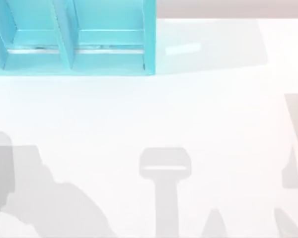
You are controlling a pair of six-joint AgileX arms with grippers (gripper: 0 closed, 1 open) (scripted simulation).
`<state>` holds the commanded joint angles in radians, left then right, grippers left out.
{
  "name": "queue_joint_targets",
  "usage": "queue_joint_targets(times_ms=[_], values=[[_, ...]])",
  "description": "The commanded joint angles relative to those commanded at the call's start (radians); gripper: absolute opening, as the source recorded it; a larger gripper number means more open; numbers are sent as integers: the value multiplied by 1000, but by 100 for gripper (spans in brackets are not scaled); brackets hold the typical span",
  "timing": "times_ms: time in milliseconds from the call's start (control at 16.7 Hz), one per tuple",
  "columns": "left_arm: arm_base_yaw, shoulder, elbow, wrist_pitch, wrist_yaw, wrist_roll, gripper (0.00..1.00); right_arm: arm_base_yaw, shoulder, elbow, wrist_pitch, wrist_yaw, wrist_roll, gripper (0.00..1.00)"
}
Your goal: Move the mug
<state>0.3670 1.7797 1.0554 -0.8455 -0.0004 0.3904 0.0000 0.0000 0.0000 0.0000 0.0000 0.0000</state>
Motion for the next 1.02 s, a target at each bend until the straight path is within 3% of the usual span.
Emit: queue_joint_targets(times_ms=[60,840,1020], values=[[0,0,0,0,0,0,0,0,0,0,0,0,0,100],[0,0,0,0,0,0,98,0,0,0,0,0,0,100],[0,0,0,0,0,0,100,0,0,0,0,0,0,100]])
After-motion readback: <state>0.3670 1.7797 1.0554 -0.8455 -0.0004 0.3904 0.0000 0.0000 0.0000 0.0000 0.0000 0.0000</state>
